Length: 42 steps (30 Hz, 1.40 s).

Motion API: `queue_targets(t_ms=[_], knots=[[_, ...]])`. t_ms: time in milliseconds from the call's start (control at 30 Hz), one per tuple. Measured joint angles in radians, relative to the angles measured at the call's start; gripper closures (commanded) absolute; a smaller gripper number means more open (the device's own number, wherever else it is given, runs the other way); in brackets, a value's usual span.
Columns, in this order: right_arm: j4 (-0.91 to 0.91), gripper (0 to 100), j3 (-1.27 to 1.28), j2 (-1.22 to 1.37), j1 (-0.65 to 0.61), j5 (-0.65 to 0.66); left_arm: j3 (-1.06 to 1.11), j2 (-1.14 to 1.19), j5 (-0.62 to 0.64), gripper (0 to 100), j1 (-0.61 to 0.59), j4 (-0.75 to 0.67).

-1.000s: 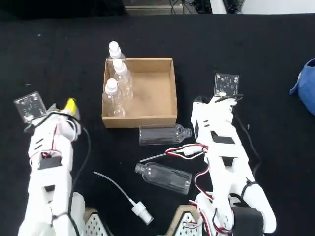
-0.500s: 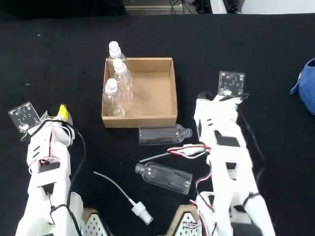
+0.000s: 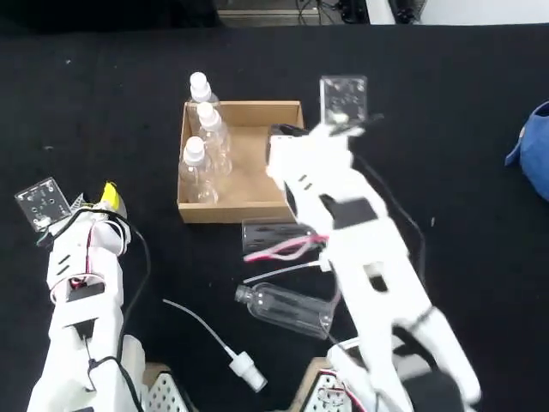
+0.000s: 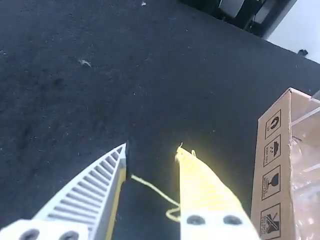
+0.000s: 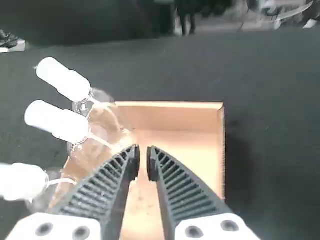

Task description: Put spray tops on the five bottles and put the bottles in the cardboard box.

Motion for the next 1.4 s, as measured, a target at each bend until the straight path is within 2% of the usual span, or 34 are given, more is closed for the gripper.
queue_targets(t_ms=[167, 467, 733, 1400], knots=[[0.000, 98.8, -0.132, 0.218, 0.000, -0.106, 0.000, 0.000, 0.000, 97, 0.000, 0.000], [-0.055, 98.7, -0.149, 0.394, -0.020, -0.272, 0.000, 0.000, 0.000, 97, 0.000, 0.000], [-0.176, 98.7, -0.149, 0.522, -0.058, -0.278, 0.000, 0.000, 0.000, 97, 0.000, 0.000], [-0.187, 98.7, -0.207, 0.615, -0.107, -0.278, 0.000, 0.000, 0.000, 97, 0.000, 0.000]])
